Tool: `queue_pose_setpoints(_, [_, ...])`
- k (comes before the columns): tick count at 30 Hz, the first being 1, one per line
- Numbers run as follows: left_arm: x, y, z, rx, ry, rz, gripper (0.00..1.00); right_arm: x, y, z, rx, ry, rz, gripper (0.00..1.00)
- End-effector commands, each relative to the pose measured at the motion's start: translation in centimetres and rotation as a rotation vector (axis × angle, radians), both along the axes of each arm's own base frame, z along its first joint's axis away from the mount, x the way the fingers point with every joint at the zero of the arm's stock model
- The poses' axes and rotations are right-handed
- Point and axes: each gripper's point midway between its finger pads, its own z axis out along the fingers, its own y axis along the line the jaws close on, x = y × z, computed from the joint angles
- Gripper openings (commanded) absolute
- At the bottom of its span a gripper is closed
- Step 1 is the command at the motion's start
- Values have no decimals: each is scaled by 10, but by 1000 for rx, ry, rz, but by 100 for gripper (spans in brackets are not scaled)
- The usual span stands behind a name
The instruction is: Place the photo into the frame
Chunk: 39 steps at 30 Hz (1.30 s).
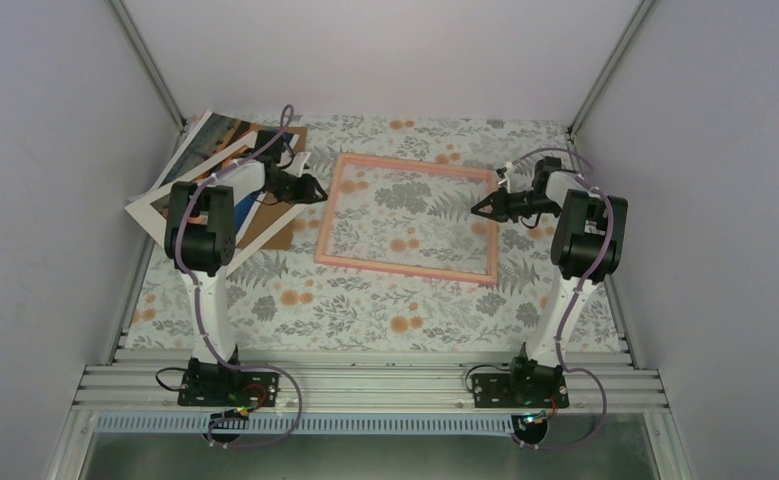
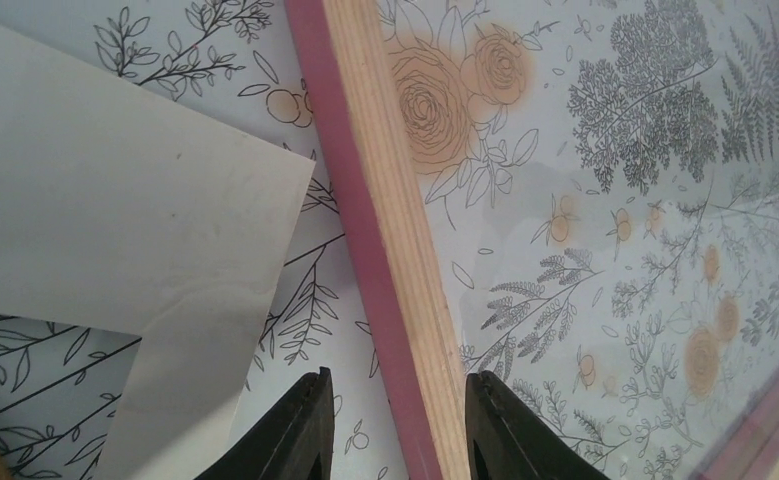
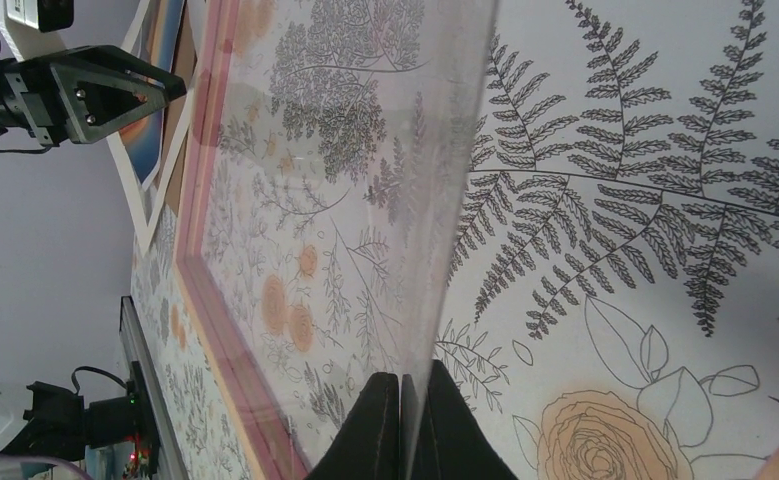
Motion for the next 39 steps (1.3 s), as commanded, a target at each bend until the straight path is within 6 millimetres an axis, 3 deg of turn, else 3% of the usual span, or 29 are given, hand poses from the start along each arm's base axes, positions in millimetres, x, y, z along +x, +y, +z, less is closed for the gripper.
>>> queue_pose_setpoints(1, [1,-2,-11,32,5,-27,34,3,-2,5,0,-22,-4,4])
queue_pose_setpoints(13, [-5,-6,-27,121,15,-68,33,4,-4,4,-9,-23,-7,4])
queue_pose_setpoints(21, [-7,6,-42,212,42,-47,25,8,-7,3,-27,-22,-5,4])
queue_pose_setpoints(39, [-5,9,-46,236,47,-36,19,8,-10,-4,-48,-6,-14,4])
